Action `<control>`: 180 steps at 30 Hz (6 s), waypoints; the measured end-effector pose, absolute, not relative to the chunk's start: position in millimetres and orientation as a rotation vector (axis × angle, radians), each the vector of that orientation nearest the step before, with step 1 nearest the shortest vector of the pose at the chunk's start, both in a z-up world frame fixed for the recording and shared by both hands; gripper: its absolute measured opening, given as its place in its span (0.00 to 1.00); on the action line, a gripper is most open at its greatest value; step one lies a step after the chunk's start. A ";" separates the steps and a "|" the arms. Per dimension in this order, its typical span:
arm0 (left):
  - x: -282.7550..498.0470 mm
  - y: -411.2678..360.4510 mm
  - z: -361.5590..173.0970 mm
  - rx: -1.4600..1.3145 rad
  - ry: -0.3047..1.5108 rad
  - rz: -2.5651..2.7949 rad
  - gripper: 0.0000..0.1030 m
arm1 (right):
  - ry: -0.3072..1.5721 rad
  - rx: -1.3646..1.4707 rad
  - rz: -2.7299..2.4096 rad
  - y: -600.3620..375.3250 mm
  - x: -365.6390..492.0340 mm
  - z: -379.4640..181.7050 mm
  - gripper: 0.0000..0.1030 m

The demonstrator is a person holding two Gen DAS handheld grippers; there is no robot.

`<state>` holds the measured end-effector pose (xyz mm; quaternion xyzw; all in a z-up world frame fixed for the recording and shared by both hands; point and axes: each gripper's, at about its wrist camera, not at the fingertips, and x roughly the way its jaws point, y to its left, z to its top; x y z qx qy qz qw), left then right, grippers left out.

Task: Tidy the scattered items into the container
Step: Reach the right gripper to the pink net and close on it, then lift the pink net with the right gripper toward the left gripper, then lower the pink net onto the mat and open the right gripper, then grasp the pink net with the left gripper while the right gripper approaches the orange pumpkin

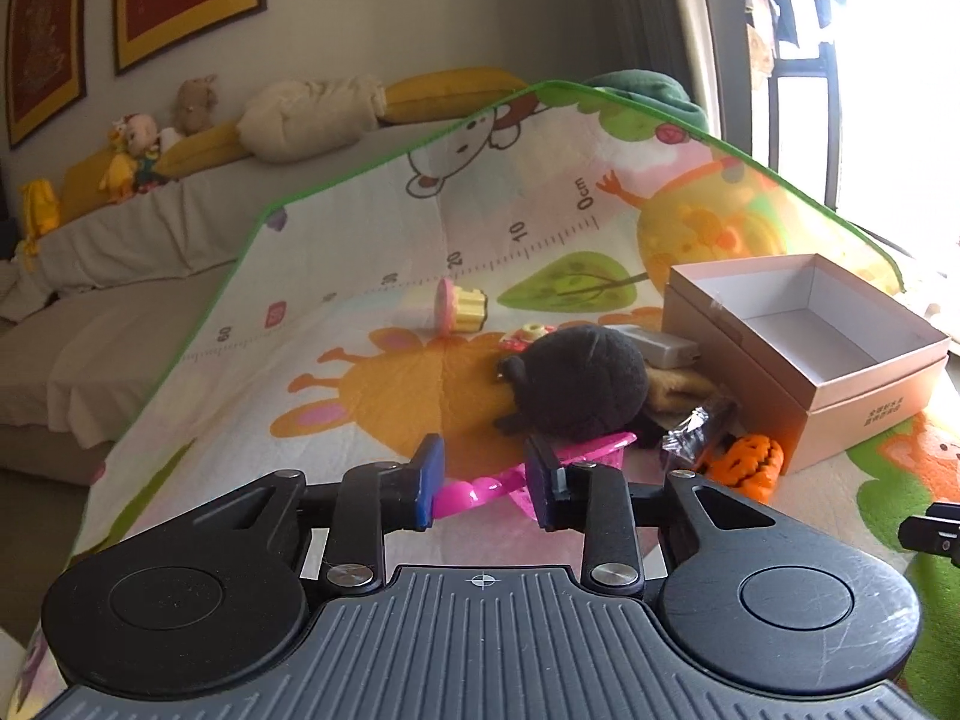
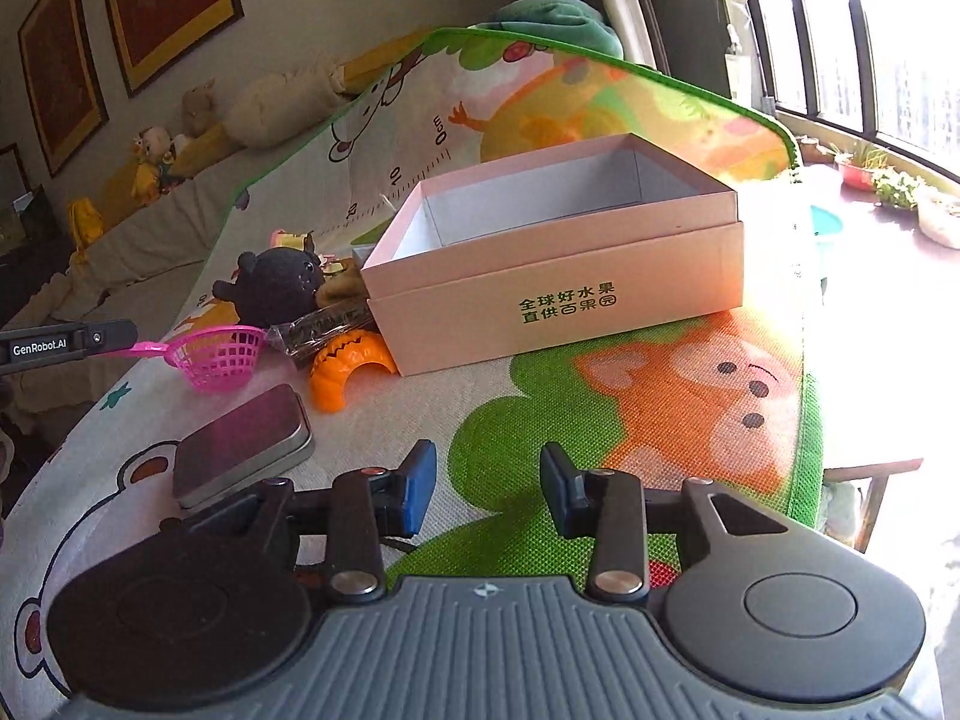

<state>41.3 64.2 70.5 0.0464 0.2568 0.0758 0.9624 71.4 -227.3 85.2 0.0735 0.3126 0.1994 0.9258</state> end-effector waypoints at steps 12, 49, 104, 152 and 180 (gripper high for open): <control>0.3 114.2 36.0 0.053 0.668 0.100 0.68 | 0.668 0.035 0.460 -206.1 73.8 94.7 0.51; -25.2 44.7 52.7 0.048 0.567 -0.265 0.95 | 0.766 -0.085 0.725 -165.4 108.7 165.4 0.06; 3.3 -88.1 22.1 0.199 0.692 -0.654 1.00 | 0.726 -0.089 0.443 -263.8 78.7 91.2 0.67; -28.1 5.6 13.7 0.012 0.659 -0.282 1.00 | 0.826 0.137 0.519 -131.6 128.0 114.6 0.66; 2.6 28.8 6.6 0.083 0.781 -0.009 1.00 | 0.706 -0.025 0.497 -227.6 49.9 100.6 0.60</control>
